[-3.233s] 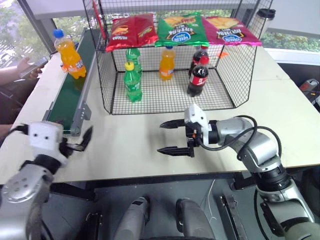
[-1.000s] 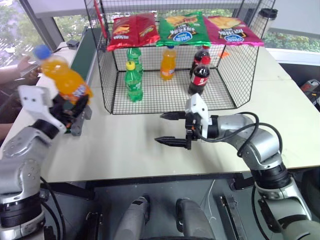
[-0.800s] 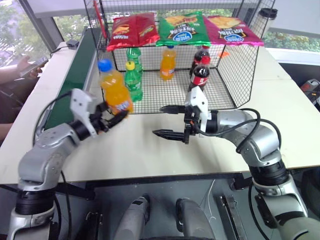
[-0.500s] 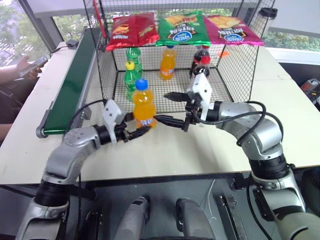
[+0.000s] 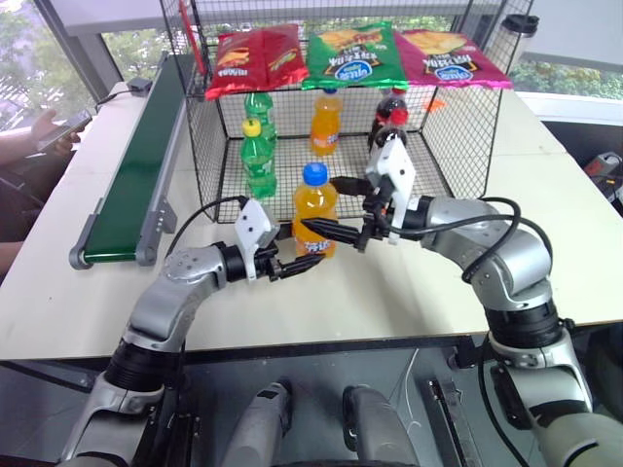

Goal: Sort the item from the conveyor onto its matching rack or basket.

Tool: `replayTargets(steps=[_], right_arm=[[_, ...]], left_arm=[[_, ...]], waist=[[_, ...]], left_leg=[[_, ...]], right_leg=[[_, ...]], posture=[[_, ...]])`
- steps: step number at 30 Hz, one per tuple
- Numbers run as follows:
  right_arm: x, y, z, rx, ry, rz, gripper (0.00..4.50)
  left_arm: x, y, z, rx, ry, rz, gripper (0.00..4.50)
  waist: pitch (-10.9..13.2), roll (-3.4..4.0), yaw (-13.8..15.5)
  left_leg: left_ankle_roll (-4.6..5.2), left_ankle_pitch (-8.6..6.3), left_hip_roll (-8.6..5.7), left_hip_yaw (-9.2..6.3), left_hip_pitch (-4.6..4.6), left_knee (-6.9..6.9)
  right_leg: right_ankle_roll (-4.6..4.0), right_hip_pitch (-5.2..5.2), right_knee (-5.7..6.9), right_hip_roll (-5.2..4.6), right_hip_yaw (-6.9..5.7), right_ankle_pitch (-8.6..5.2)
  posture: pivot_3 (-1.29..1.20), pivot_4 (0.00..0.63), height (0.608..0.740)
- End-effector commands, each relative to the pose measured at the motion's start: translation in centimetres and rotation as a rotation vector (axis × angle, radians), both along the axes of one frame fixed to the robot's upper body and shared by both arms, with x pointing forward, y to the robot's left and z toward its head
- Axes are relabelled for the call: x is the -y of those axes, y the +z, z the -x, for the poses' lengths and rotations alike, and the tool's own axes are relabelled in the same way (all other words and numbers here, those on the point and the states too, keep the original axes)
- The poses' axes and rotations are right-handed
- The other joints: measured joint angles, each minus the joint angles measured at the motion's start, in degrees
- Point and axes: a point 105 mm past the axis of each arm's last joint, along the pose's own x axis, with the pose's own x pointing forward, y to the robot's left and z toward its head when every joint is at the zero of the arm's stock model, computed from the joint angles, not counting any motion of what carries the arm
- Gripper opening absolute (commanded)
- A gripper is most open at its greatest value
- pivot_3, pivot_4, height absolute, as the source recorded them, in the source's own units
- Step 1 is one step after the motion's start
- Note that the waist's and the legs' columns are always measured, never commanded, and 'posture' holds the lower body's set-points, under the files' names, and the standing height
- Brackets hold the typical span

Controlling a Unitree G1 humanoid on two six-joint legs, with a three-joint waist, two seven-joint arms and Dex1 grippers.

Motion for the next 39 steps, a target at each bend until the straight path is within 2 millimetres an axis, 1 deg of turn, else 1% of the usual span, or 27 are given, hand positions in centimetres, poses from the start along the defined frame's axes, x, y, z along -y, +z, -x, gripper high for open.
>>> replayTargets(steps=[1, 4, 7, 8, 9, 17, 19, 21, 25, 29, 33, 35, 39], right_arm=[[-0.5, 2.0, 0.1, 0.068, 0.011, -0.039, 4.50], [-0.5, 2.1, -0.1, 0.069, 0.001, -0.051, 4.50], [-0.6, 2.4, -0.3, 0.070, -0.007, -0.069, 3.64], [-0.6, 2.4, -0.3, 0.071, -0.004, -0.071, 3.11], [-0.7, 2.4, -0.2, 0.071, -0.001, -0.069, 2.68], [-0.6, 2.1, -0.1, 0.065, -0.002, -0.052, 2.65], [-0.7, 2.0, 0.0, 0.065, -0.001, -0.051, 2.65], [-0.6, 2.0, -0.1, 0.066, -0.007, -0.052, 2.65], [-0.4, 2.1, -0.3, 0.071, -0.023, -0.051, 2.65], [0.0, 2.5, -1.0, 0.087, -0.067, -0.059, 2.65], [0.7, 3.7, -2.8, 0.127, -0.176, -0.114, 2.65], [0.8, 4.1, -3.3, 0.137, -0.202, -0.132, 2.65], [1.6, 5.3, -5.3, 0.182, -0.323, -0.188, 2.65]], left_arm=[[0.8, 2.0, 0.2, 0.093, -0.038, 0.027, 2.82], [1.1, 2.2, 0.2, 0.094, -0.041, 0.037, 2.82], [1.2, 2.2, 0.2, 0.092, -0.042, 0.039, 2.82], [1.2, 2.2, 0.2, 0.090, -0.041, 0.040, 2.82], [1.2, 2.2, 0.1, 0.089, -0.040, 0.041, 2.82], [1.2, 2.6, -0.8, 0.102, 0.007, 0.055, 2.82], [1.3, 2.7, -0.8, 0.096, 0.005, 0.067, 3.84], [1.3, 2.6, -0.9, 0.097, 0.014, 0.061, 4.41], [1.3, 2.0, -0.9, 0.098, 0.034, 0.032, 4.41], [0.1, 1.5, -1.2, 0.118, 0.110, -0.008, 4.41], [-1.9, 1.5, -0.7, 0.105, 0.157, -0.009, 4.41], [-2.6, 1.2, -0.3, 0.094, 0.175, -0.016, 4.41], [-5.0, 0.6, 0.4, 0.051, 0.296, 0.011, 4.41]], waist=[[0.0, 0.00, 0.0], [0.0, 0.00, 0.0], [0.0, 0.00, 0.1], [0.0, 0.00, 0.1], [0.0, 0.00, 0.1], [0.0, 0.00, 0.1], [0.0, 0.00, 0.1], [0.0, 0.00, 0.1], [0.0, 0.00, 0.1], [0.0, 0.00, -0.1], [0.0, 0.00, -0.2], [0.0, 0.01, -0.1], [0.0, 0.02, -0.2]], left_leg=[[0.01, 0.01, 0.00, 0.00, 0.01, 0.00], [0.02, 0.01, 0.00, 0.00, 0.01, 0.01], [0.02, 0.01, -0.01, 0.00, 0.01, 0.03], [0.02, 0.01, -0.01, -0.01, 0.01, 0.04], [0.02, 0.01, -0.01, -0.01, 0.01, 0.04], [0.04, 0.02, -0.01, -0.01, 0.01, 0.05], [0.04, 0.03, -0.01, -0.01, 0.01, 0.05], [0.04, 0.03, -0.01, -0.01, 0.01, 0.06], [0.04, 0.03, -0.01, 0.00, 0.02, 0.07], [0.05, 0.03, -0.01, 0.00, 0.02, 0.06], [0.05, 0.03, 0.01, -0.01, 0.04, 0.06], [0.04, 0.03, 0.00, -0.01, 0.05, 0.06], [0.04, 0.03, -0.02, 0.03, 0.04, 0.05]], right_leg=[[0.00, 0.00, 0.01, 0.00, 0.00, 0.00], [0.01, 0.00, 0.02, 0.01, 0.00, 0.00], [0.01, 0.01, 0.02, 0.01, 0.00, 0.01], [0.01, 0.01, 0.03, 0.01, 0.00, 0.01], [0.01, 0.01, 0.04, 0.01, -0.01, 0.01], [0.02, 0.01, 0.05, 0.03, 0.00, 0.01], [0.02, 0.01, 0.05, 0.03, -0.01, 0.02], [0.03, 0.01, 0.06, 0.03, -0.01, 0.02], [0.15, 0.01, 0.07, 0.02, 0.00, 0.09], [0.18, 0.01, 0.07, 0.04, 0.00, 0.10], [0.14, 0.00, 0.12, 0.05, 0.00, 0.09], [0.13, -0.01, 0.14, 0.06, 0.00, 0.09], [0.12, -0.02, 0.11, 0.09, 0.03, 0.07]], posture=[[0.00, 0.150, 0.739], [0.00, 0.150, 0.739], [0.00, 0.150, 0.739], [0.00, 0.150, 0.739], [0.00, 0.150, 0.739], [0.00, 0.150, 0.739], [0.00, 0.150, 0.739], [0.00, 0.150, 0.739], [0.00, 0.150, 0.739], [0.00, 0.150, 0.739], [0.00, 0.150, 0.739], [0.00, 0.150, 0.739], [0.00, 0.150, 0.739]])
